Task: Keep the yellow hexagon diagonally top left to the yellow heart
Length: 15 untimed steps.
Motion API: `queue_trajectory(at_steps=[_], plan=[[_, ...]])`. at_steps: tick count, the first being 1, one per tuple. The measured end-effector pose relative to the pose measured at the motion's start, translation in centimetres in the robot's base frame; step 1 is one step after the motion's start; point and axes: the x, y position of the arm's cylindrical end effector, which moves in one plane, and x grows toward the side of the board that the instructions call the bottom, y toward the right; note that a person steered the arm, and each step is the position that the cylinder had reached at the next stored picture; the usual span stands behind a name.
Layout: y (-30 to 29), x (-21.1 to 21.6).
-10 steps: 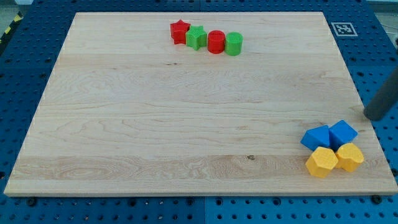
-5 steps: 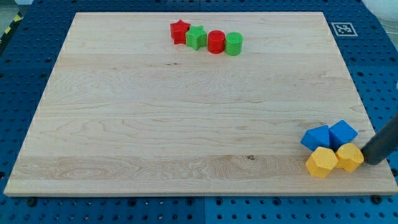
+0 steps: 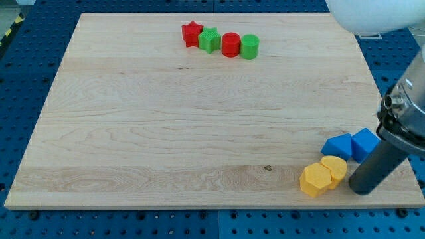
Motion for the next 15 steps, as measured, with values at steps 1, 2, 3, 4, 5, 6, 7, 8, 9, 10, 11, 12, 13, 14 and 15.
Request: queue_trajectory(at_steps=[1,2,3,4,5,6,7,8,9,10,11,12,13,14,15], plan=[[-2.8,0.4],[-6.4,0.4],[-7.8,0.4],[-4.4,0.4],[-4.9,-0.2],[-6.9,-1.7],[-11.7,-1.7],[-13.7,-1.7],[-12.5,-1.5],[-10.0,-1.0],[-10.6,-1.7],[-13.0,-3.1],[-16.2,-3.7],[-16.3,-3.7],[-16.3,-3.4]])
